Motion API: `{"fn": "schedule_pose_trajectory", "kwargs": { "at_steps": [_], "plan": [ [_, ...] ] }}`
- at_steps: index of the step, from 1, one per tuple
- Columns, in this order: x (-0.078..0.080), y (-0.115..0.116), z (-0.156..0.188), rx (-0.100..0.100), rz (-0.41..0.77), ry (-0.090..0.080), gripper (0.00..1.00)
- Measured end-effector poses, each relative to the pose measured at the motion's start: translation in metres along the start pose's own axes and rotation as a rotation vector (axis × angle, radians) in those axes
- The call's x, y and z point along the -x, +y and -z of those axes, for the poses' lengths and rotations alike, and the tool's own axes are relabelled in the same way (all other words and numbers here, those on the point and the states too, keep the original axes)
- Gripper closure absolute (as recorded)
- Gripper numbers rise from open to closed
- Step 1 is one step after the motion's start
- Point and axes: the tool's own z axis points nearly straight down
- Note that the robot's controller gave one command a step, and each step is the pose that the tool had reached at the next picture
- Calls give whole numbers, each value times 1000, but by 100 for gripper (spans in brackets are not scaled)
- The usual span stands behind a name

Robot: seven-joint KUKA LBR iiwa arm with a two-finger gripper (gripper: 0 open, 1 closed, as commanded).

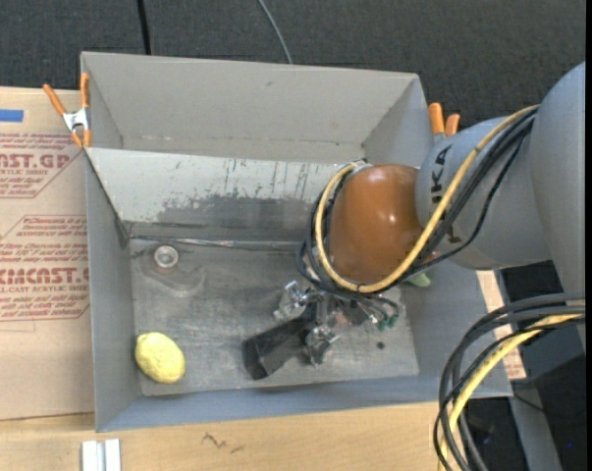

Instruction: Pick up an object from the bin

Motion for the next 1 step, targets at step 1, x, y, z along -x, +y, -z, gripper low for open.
{"fn": "schedule_pose_trajectory", "kwargs": {
  "at_steps": [1],
  "plan": [
    [0, 0, 4, 0, 0, 2, 100]
  ]
}}
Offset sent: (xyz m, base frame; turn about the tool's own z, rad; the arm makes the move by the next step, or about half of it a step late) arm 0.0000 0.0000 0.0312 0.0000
